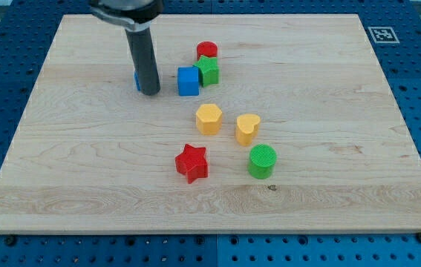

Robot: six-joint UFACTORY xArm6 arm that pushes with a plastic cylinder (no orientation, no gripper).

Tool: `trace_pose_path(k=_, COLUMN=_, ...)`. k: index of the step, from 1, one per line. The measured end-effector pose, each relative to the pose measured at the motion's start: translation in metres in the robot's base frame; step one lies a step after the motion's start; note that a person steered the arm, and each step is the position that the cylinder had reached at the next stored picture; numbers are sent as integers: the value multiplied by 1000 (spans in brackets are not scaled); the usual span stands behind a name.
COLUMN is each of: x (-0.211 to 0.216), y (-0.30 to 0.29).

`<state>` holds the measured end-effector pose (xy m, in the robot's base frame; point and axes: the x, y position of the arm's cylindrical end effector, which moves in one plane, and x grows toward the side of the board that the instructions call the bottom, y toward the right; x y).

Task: Move the blue triangle to the top left of the blue cube

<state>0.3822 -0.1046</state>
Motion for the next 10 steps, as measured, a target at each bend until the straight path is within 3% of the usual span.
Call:
trace_pose_path(k=2, x=-53, y=-34)
trace_pose_path(k=4, x=-65, y=-94)
trace_pose_path(k=5, x=-81, y=-95)
trace_pose_path(k=10, x=-66, y=-63)
